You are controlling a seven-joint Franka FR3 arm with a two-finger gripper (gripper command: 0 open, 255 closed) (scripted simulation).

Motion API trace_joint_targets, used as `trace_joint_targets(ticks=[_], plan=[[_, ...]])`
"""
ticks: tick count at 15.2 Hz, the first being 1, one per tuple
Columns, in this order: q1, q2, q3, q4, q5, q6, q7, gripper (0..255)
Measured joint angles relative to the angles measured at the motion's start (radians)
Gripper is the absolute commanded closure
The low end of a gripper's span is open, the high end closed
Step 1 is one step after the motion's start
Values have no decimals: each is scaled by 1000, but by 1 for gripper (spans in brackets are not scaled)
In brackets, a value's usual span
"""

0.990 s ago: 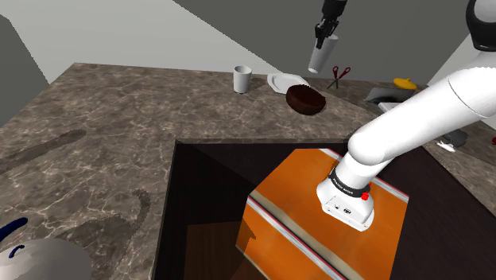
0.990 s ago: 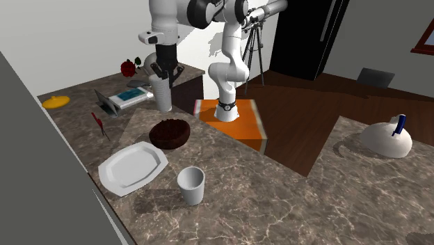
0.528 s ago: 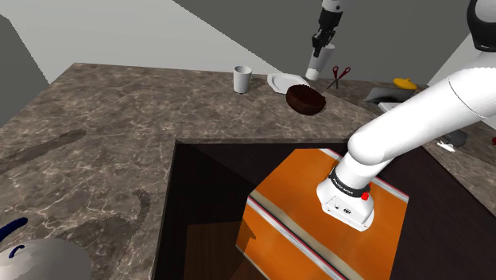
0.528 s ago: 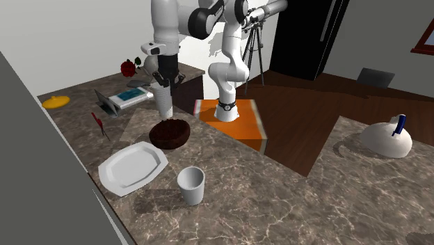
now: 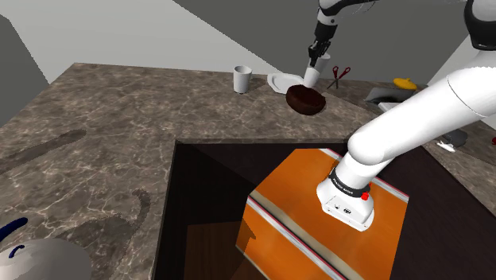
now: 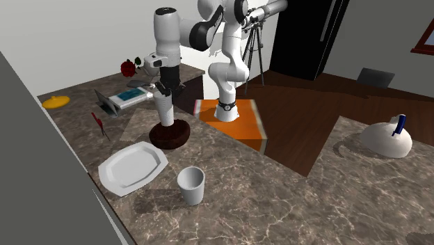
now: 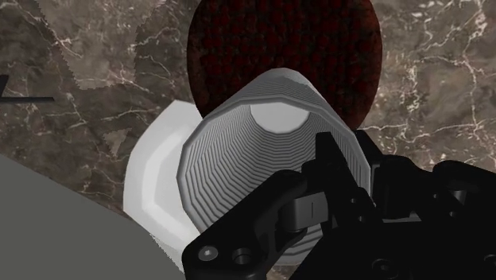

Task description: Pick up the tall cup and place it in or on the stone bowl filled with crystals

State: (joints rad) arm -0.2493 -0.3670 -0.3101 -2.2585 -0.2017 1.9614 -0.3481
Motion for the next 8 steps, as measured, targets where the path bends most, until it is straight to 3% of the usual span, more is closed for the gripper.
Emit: trace_joint_targets(ticks=[8], plan=[[-2, 15, -8, -64, -5, 79, 6, 255]])
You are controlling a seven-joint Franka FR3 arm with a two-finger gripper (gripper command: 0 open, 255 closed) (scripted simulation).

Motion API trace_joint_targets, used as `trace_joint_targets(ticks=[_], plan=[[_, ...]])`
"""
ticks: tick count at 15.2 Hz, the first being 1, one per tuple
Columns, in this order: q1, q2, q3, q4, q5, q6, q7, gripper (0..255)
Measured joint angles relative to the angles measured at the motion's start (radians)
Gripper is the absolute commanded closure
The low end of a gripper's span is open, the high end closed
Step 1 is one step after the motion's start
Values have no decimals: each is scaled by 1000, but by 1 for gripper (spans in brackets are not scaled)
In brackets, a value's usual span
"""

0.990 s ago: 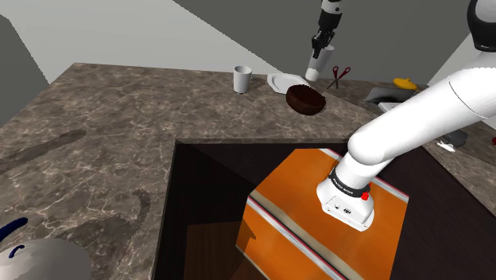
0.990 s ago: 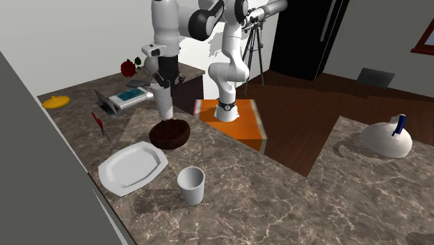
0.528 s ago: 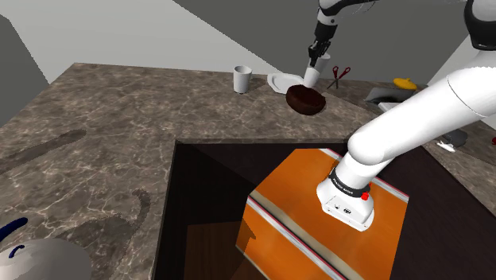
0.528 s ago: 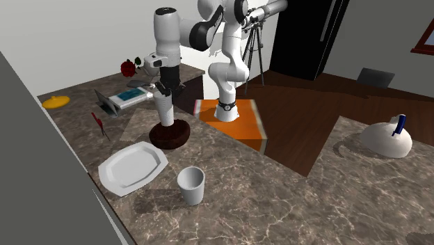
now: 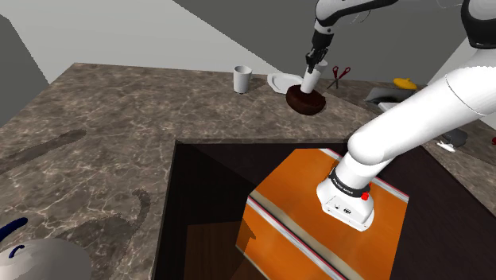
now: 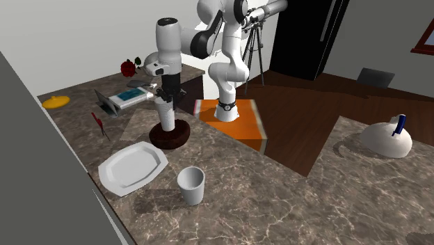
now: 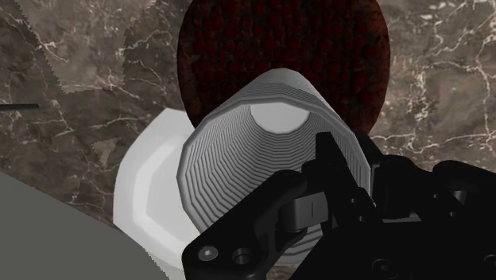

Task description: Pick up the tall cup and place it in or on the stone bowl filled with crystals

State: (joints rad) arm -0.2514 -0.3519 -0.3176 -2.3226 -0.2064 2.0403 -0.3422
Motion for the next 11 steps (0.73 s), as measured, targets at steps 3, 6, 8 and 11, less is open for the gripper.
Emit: trace_joint_targets(ticks=[3, 6, 8, 11], plan=[[0, 0, 0, -2, 0, 2, 0, 255], [0, 0, 0, -2, 0, 2, 0, 0], [0, 0, 0, -2, 0, 2, 0, 0], [0, 0, 0, -2, 0, 2, 0, 0]])
